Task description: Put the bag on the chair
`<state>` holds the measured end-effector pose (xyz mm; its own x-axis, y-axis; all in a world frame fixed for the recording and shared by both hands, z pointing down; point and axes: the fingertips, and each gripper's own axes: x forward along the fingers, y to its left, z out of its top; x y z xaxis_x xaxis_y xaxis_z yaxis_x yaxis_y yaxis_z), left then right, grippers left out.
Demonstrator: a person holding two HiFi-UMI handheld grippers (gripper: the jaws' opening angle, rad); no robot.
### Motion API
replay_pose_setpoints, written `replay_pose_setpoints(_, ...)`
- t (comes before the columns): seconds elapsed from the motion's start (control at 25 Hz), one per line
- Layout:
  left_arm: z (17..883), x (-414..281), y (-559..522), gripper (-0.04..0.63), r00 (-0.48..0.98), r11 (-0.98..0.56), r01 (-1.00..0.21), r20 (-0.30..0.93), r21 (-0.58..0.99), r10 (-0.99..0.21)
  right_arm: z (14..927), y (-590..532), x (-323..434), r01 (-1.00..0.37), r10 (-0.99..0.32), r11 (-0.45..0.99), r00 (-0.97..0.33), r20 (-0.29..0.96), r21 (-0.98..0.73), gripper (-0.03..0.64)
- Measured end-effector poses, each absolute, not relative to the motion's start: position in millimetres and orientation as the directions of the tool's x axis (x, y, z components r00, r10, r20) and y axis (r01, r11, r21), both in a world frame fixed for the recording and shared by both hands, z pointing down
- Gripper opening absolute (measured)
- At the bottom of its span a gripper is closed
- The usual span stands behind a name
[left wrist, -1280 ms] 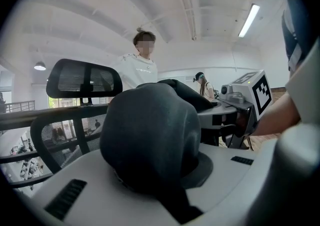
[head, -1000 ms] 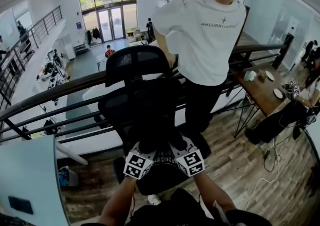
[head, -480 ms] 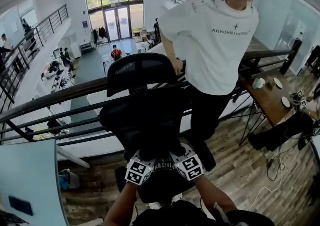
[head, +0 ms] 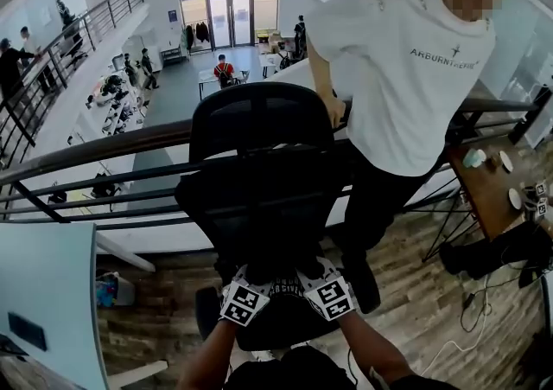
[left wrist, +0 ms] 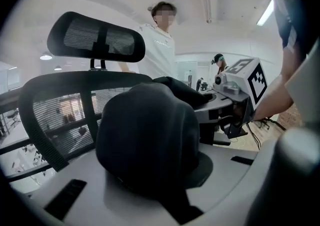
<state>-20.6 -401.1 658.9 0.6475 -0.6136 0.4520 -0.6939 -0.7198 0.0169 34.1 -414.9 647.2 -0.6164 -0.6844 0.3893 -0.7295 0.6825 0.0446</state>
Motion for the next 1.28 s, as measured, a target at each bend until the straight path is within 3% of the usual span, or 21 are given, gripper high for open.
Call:
replay_pose_setpoints(0.64,754,-30,-435,0.058,0.566,-0.626,-0.774,0.541,0.090,-0.622,746,-452,26,-0.685,-0.580,0.728,-0.638,0.506,-0.030,0.052)
replay_pose_setpoints(1.28,825,-35,-448,0.061,0.542,-0.560,-0.804,0.636,0.201,-0.550,817,-476,24,-0.646,-0.473,0.760,-0.625,0.620,-0.072,0.052)
